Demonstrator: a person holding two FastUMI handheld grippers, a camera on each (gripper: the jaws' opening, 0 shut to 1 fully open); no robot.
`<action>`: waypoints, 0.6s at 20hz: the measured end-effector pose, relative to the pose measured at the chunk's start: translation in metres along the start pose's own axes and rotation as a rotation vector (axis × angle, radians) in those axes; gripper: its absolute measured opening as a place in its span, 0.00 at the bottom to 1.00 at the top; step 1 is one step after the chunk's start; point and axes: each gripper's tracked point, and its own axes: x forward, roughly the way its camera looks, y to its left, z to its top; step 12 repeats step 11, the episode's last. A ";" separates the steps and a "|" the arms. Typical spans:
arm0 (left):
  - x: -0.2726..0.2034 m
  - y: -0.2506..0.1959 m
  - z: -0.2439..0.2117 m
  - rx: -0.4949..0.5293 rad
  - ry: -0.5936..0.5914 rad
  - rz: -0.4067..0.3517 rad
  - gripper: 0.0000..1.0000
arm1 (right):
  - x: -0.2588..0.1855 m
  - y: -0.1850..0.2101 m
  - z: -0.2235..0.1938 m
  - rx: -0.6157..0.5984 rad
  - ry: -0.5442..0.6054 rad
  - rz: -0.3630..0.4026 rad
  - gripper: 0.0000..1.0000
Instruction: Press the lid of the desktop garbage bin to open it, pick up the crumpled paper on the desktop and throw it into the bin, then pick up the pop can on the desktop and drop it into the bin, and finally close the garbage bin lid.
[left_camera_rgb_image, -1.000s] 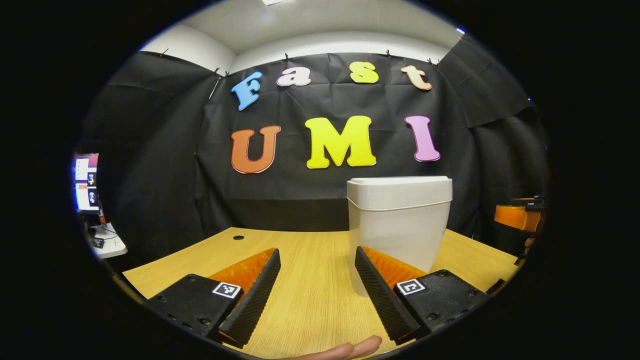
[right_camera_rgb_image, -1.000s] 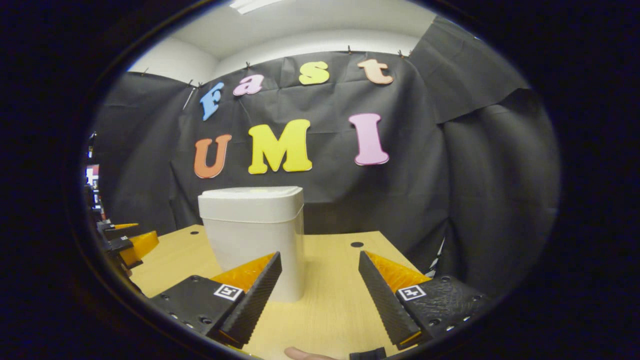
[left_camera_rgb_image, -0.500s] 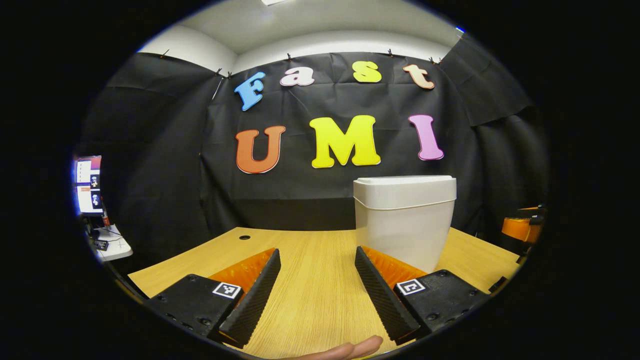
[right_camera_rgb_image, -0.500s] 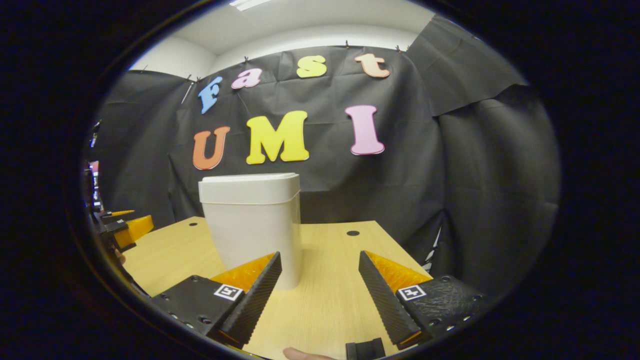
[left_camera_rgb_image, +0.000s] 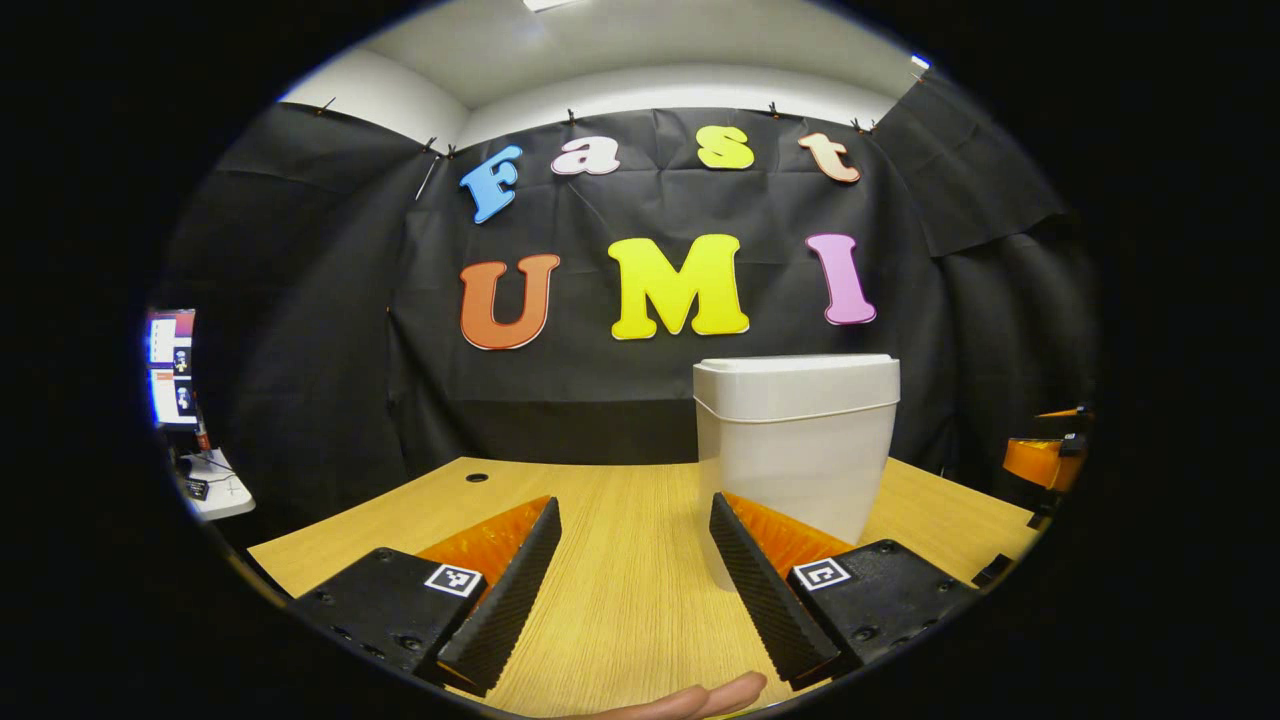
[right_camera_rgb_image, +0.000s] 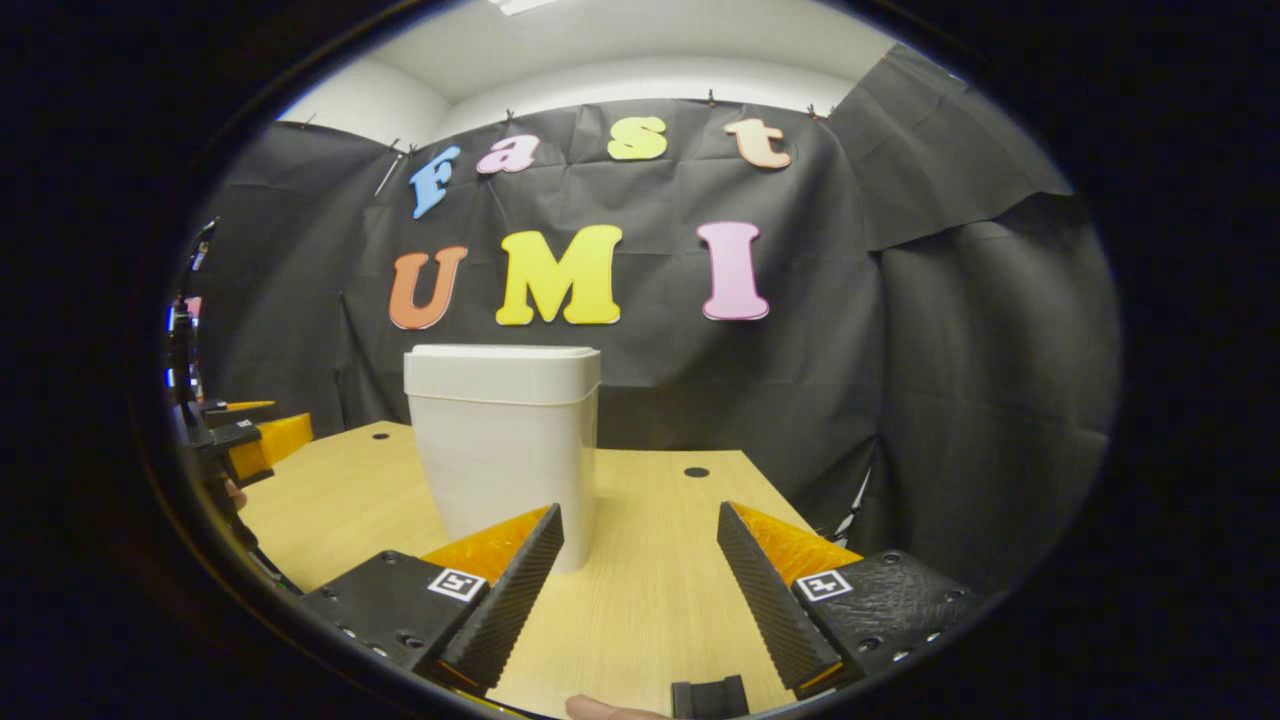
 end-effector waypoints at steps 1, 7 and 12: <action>0.001 0.001 -0.001 -0.002 0.004 0.002 0.97 | 0.001 0.000 -0.002 0.000 0.006 -0.001 0.96; 0.005 -0.002 -0.010 -0.004 0.035 -0.003 0.97 | 0.002 0.002 -0.011 -0.006 0.026 0.006 0.96; 0.004 -0.003 -0.010 -0.002 0.033 -0.005 0.97 | 0.002 0.010 -0.015 0.027 0.042 0.040 0.96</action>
